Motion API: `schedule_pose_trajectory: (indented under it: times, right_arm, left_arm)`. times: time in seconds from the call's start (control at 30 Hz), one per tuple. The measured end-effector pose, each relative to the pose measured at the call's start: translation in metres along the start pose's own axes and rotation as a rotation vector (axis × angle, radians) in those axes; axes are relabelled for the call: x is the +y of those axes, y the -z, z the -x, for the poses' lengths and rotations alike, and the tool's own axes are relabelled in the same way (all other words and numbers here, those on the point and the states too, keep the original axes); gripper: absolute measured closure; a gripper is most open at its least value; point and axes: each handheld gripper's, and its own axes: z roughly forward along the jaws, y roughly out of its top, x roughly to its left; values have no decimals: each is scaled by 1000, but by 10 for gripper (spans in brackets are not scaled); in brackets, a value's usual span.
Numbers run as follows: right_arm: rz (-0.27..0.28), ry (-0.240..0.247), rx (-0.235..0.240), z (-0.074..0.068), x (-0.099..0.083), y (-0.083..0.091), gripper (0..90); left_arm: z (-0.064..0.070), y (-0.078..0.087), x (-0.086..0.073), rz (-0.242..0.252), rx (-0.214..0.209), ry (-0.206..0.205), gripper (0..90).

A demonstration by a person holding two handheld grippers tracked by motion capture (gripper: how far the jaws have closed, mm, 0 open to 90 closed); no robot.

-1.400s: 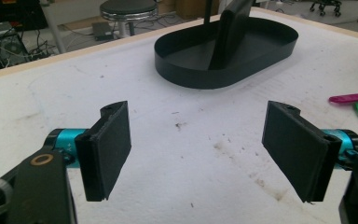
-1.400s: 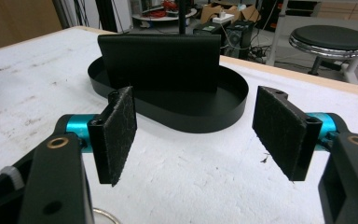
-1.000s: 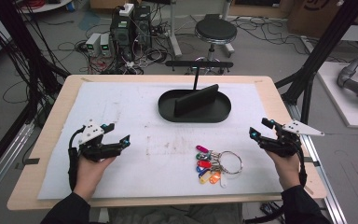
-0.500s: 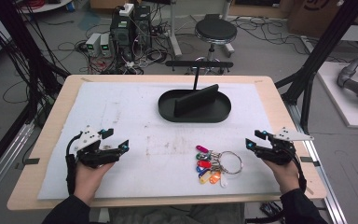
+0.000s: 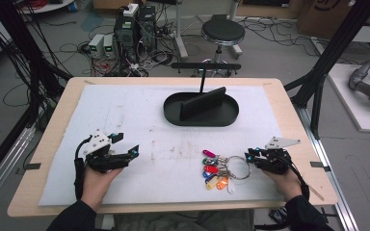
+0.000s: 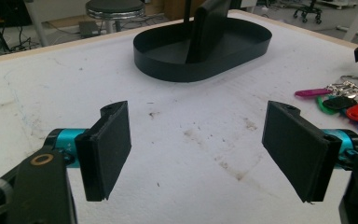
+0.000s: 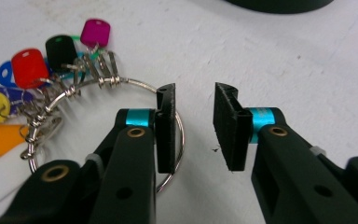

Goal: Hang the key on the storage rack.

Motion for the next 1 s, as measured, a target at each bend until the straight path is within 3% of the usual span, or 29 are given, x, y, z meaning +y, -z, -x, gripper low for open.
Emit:
schedule_pose_trajectory:
  times: [0.2,0.33,0.6,0.63,0.83,1.0]
  right_arm:
    - [-55,-20,16,0,-1,-8,740]
    - [-106,8,16,-2,-1,-15,742]
    - [-107,25,-6,-4,-1,-16,820]
    - [-108,32,-6,-4,0,-16,872]
    - [-111,27,7,-2,1,-16,874]
    - [-98,20,-22,-2,2,-17,875]
  left_arm:
    - [-1,0,-1,-3,4,2,237]
    - [0,1,-1,-2,7,4,237]
    - [2,0,0,0,2,1,237]
    - [2,0,0,-1,1,-3,237]
    - [2,1,0,-2,6,-5,237]
    - [1,1,0,-1,9,-3,237]
